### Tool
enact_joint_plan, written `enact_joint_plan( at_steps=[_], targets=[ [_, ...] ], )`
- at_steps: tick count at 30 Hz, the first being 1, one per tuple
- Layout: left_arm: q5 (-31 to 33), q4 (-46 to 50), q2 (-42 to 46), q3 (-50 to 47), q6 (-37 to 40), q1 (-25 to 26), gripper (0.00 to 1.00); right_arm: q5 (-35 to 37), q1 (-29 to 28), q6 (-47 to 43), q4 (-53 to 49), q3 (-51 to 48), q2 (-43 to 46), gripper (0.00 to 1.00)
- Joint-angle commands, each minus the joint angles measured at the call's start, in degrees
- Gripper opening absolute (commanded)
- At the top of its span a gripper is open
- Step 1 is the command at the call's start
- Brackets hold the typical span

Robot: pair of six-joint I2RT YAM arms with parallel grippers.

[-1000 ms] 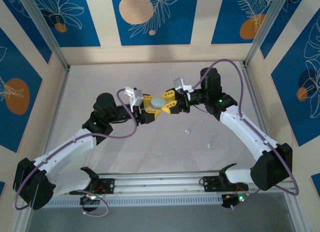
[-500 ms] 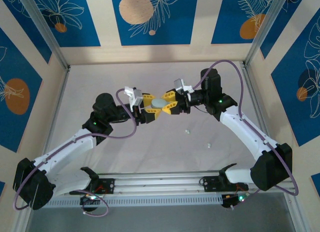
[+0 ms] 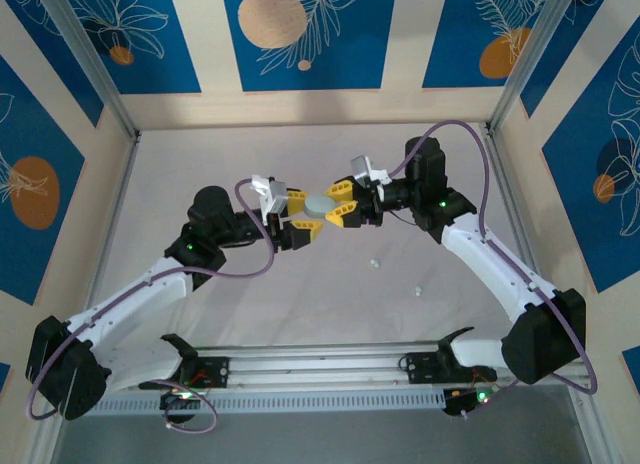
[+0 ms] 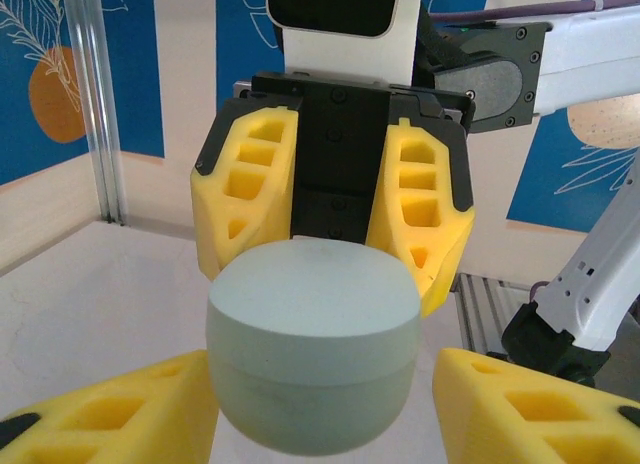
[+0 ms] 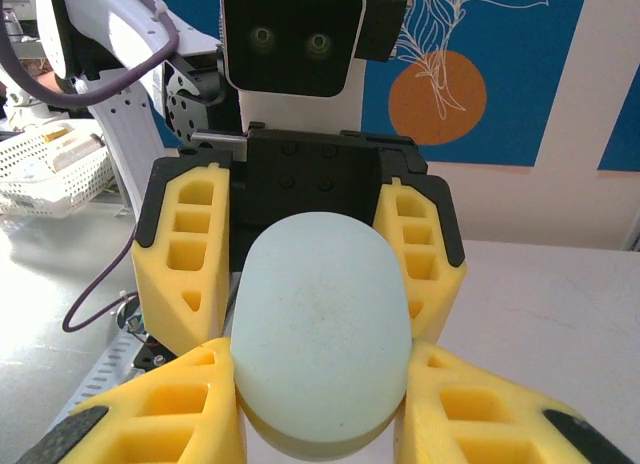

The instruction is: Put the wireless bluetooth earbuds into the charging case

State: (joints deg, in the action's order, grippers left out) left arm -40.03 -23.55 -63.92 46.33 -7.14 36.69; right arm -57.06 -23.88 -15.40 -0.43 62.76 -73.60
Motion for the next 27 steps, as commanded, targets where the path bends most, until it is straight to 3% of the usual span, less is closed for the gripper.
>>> enact_joint_plan(
  at_steps=[1, 12, 22, 27],
  targets=[
    [-0.50, -2.38, 0.98, 0.72, -0.42, 0.86, 0.57, -1.23, 0.12, 0.39, 0.05, -1.06, 1.09, 0.28],
    [-0.31, -4.97, 0.27, -0.14, -2.45, 0.93, 0.52, -1.44, 0.08, 0.77, 0.35, -0.80, 1.19, 0.28],
    [-0.27, -2.02, 0.02, 0.96, -0.44, 0.93, 0.60, -1.14, 0.08, 2.48, 2.45, -1.16, 1.10, 0.28],
    [-0.59, -2.29, -0.25, 1.31, -0.97, 1.04, 0.55, -0.89, 0.04, 2.14, 1.98, -1.19, 0.94, 0.28]
  ],
)
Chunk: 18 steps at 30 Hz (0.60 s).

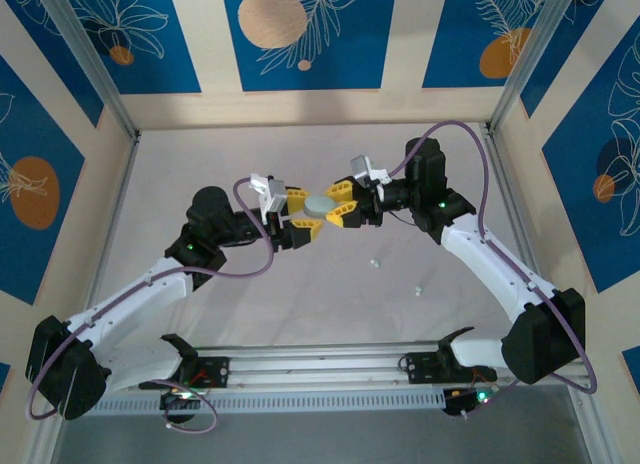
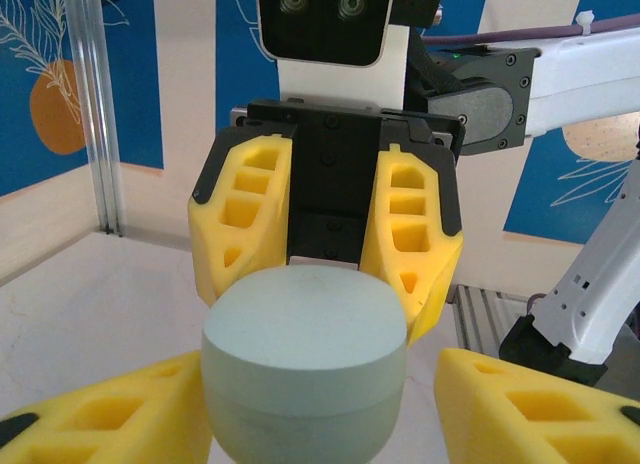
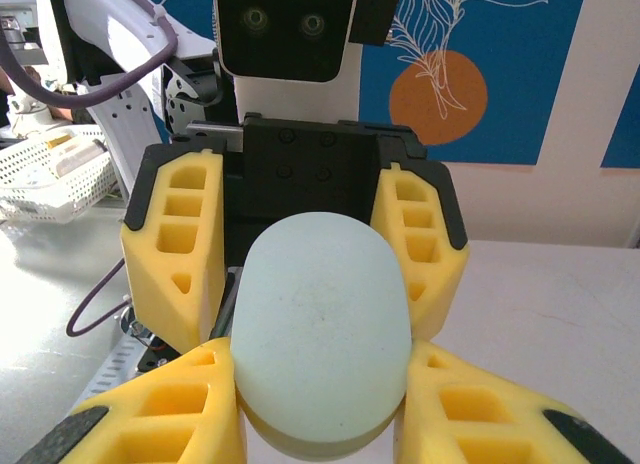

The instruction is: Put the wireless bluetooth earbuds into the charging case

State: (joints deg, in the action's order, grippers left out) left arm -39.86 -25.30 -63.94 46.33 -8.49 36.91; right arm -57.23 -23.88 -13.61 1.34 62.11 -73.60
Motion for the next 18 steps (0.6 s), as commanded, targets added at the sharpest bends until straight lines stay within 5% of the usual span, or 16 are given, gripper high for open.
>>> enact_joint_plan(
  at_steps=[1, 18],
  targets=[
    [-0.75, -0.94, -0.30, 1.23, 0.28, 0.83, 0.53, -0.69, 0.05, 0.12, -0.30, -0.39, 0.84, 0.28],
    [-1.46, -4.04, -1.36, 1.34, -1.82, 1.18, 0.48, 0.27, -0.60, -1.46, -2.11, -0.23, 0.49, 0.28]
  ],
)
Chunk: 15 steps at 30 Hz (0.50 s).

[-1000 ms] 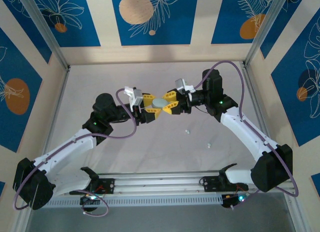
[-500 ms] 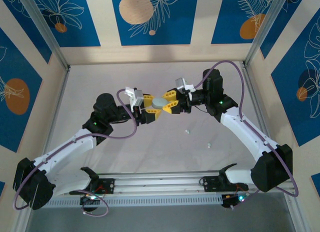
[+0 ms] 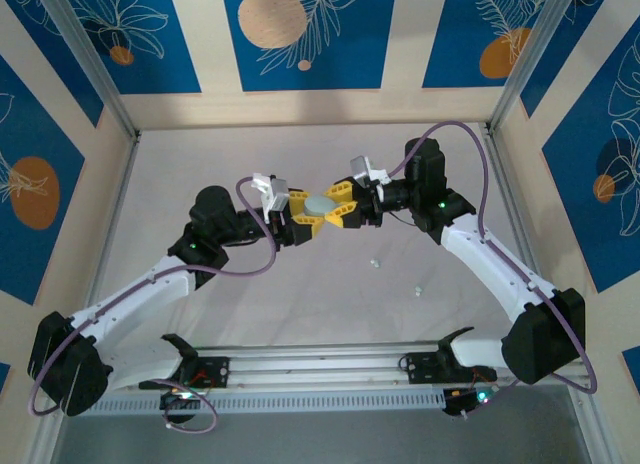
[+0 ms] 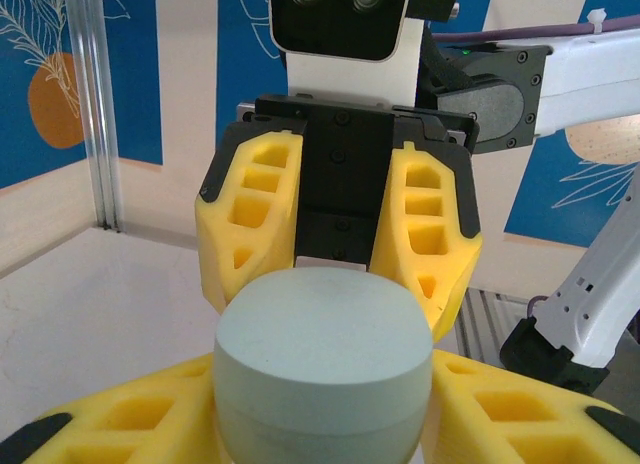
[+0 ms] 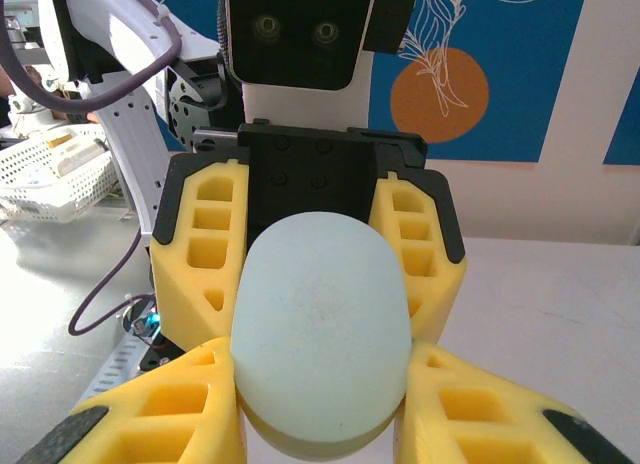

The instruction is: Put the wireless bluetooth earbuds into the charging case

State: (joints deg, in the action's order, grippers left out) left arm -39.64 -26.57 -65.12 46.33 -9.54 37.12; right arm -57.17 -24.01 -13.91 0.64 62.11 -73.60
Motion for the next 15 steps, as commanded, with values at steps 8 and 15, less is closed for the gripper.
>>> enact_joint_plan(
  at_steps=[8, 15],
  targets=[
    [-1.85, -2.57, -0.27, 1.31, -0.40, 0.98, 0.40, 0.19, -0.48, -1.56, -2.22, -0.06, 0.47, 0.29],
    [-2.29, -1.17, -0.09, 0.70, 2.43, 1.11, 0.32, 3.31, -0.03, 6.23, -2.22, 1.70, 0.11, 0.42]
  ],
)
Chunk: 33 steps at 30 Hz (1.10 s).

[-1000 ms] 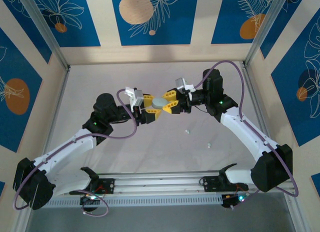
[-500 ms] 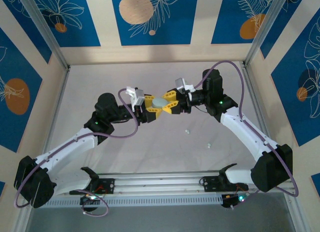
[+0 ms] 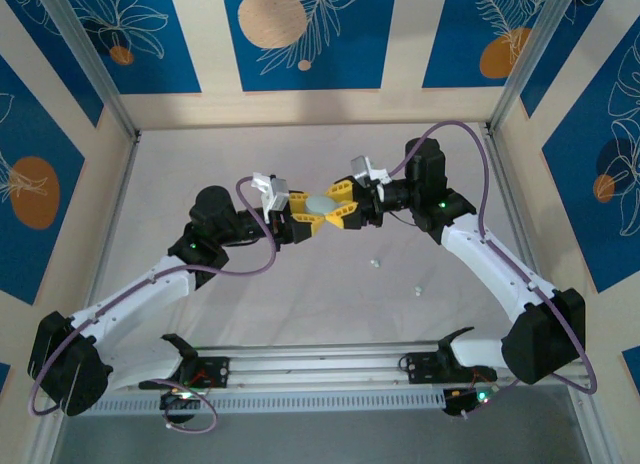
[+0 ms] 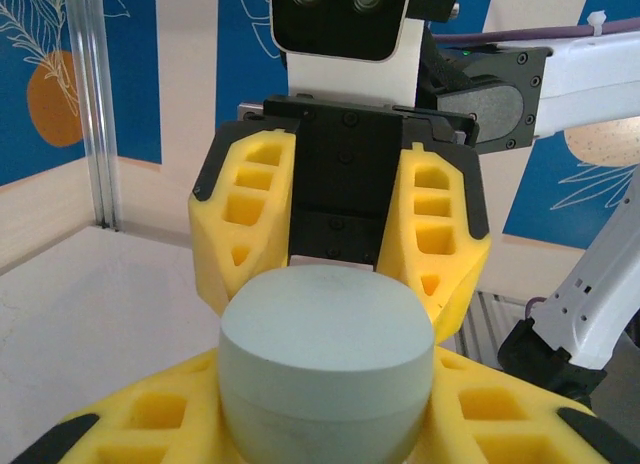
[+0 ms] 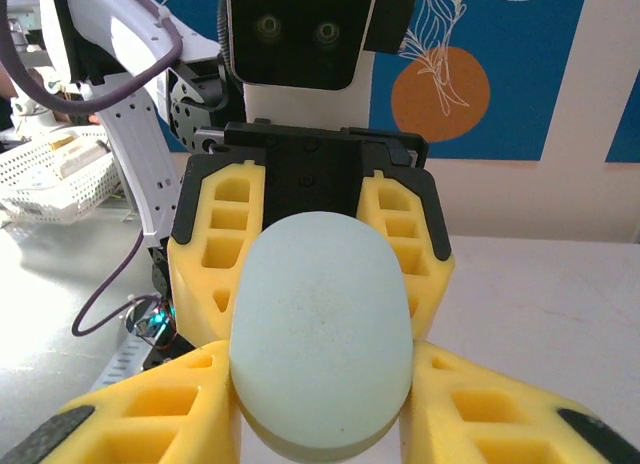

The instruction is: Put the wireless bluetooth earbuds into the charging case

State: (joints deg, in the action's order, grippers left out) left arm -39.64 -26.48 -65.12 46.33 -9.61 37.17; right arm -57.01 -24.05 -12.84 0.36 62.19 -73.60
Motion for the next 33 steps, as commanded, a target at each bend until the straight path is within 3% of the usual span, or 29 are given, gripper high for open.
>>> enact_joint_plan(
  at_steps=[1, 9, 18, 23, 29, 33],
  targets=[
    [-2.41, -0.91, -0.09, 0.70, 3.03, 1.08, 0.32, 3.40, 0.28, 6.50, -2.38, 2.14, -0.13, 0.43],
    [-2.85, 0.90, 0.17, 0.78, 5.86, 1.24, 0.31, 3.36, 2.81, 17.51, -2.17, 3.85, -1.34, 0.52],
    [-1.74, -2.95, 0.02, -0.61, 2.77, 1.42, 0.31, 8.20, 2.95, 21.66, -4.06, 5.38, -1.63, 0.59],
    [1.55, -4.36, 0.09, -2.04, 2.30, 1.46, 0.32, 6.41, 3.02, 23.18, -6.57, 6.89, -0.14, 0.62],
    [5.93, -11.29, -0.09, -5.91, -0.74, 1.43, 0.32, 17.25, 4.98, 27.33, -17.55, 10.44, 5.14, 0.74],
    [8.30, -14.05, -0.09, -7.62, -1.99, 1.55, 0.32, 27.59, 9.03, 31.68, -22.51, 7.67, 8.44, 0.64]
  ],
)
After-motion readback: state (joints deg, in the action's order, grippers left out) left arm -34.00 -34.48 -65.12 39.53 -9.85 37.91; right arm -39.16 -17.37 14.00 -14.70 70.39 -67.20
